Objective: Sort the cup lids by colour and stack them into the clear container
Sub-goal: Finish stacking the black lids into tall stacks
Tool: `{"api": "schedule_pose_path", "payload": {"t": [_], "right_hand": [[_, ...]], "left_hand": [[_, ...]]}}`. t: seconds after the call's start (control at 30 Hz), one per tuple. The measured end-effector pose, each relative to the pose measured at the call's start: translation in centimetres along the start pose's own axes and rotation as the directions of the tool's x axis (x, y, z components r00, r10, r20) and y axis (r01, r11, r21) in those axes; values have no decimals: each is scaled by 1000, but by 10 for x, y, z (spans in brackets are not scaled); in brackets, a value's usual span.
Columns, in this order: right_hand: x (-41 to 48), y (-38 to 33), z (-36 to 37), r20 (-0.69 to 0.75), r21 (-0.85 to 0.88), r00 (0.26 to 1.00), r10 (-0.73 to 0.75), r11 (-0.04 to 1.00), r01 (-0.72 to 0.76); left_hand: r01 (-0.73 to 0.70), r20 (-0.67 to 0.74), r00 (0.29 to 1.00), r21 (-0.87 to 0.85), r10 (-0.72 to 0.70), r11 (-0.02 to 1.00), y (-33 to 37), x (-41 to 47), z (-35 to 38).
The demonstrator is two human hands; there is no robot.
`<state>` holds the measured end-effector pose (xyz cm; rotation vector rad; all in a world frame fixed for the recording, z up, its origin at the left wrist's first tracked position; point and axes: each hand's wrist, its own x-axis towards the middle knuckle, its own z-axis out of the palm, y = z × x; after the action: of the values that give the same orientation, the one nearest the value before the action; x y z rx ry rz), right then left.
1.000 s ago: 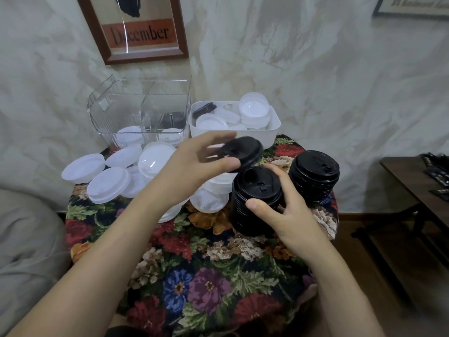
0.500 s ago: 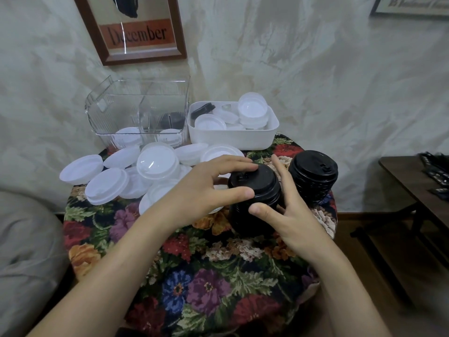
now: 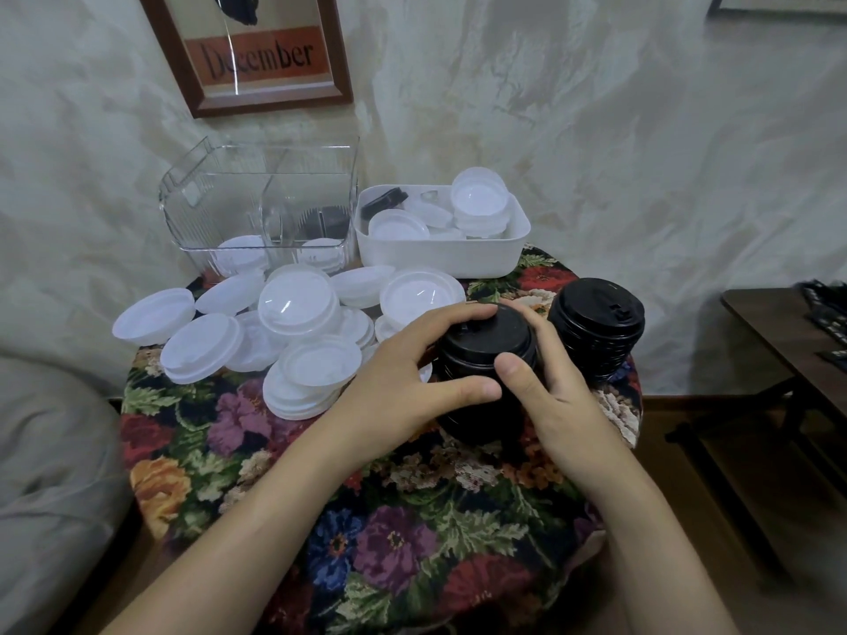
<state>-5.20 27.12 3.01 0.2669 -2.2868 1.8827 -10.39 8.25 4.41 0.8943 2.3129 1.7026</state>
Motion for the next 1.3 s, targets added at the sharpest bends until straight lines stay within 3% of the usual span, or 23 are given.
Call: {"api": "schedule_pose_path", "payload": {"t": [1.3], "right_hand": [[15,-6,-12,76,-49,996,-36,998,39]], "left_hand": [[32,-35,999,18,-31,999,-8,-5,9]]}}
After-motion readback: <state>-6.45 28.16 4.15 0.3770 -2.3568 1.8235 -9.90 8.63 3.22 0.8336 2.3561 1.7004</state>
